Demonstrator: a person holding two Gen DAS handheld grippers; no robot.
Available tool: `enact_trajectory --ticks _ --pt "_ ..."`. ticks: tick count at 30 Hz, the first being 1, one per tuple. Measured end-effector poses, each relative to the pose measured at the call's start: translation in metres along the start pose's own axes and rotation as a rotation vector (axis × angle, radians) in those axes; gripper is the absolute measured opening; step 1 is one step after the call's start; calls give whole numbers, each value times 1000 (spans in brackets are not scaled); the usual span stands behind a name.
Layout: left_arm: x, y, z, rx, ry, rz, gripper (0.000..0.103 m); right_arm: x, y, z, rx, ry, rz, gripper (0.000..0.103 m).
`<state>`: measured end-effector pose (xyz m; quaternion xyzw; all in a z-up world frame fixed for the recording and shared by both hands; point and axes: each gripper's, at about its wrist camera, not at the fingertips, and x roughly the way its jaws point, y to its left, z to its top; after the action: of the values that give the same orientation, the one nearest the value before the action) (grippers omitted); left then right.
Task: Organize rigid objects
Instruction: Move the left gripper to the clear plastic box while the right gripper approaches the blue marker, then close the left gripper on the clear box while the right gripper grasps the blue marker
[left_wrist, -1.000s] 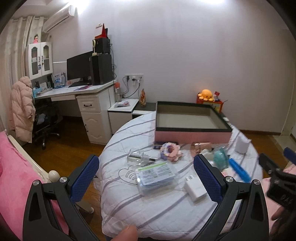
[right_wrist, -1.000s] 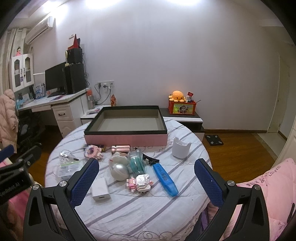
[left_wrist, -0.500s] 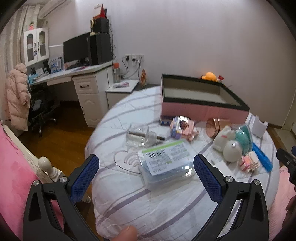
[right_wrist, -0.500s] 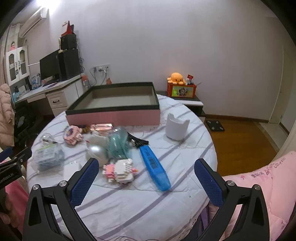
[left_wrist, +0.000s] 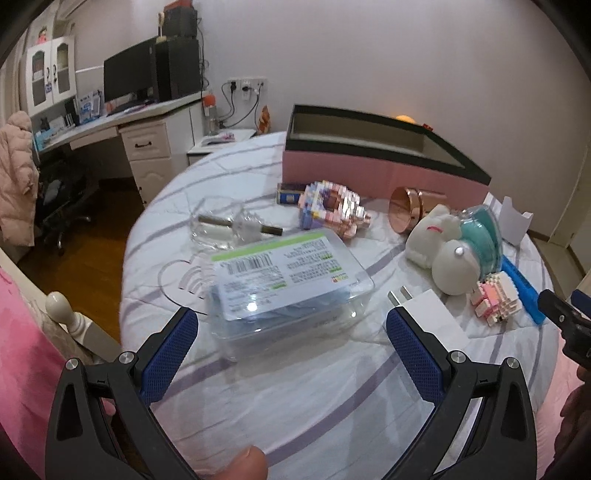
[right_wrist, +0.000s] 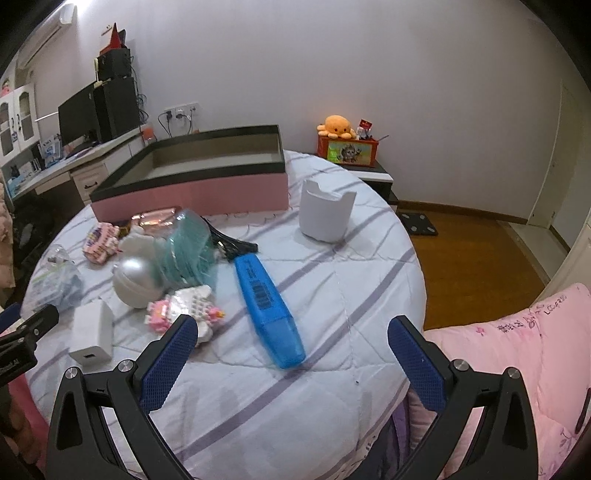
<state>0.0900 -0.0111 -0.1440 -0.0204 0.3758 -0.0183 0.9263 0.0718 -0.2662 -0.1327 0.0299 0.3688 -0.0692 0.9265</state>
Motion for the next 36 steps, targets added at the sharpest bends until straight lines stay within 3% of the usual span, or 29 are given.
enact_trajectory --ticks 9,16,23,27,33,36 --pt "26 3 9 -73 37 50 103 14 -2 1 -4 14 0 103" --pt "39 2 20 -69 83 90 103 35 -4 6 -27 49 14 102" --pt "51 5 29 -62 110 102 103 57 -1 16 -74 80 52 83" --pt "49 14 29 -86 90 37 102 60 10 19 -131 74 73 63" --pt "47 12 24 -50 73 25 102 55 18 14 -144 64 120 29" --pt "44 13 22 -41 62 23 102 54 18 14 -136 64 132 26"
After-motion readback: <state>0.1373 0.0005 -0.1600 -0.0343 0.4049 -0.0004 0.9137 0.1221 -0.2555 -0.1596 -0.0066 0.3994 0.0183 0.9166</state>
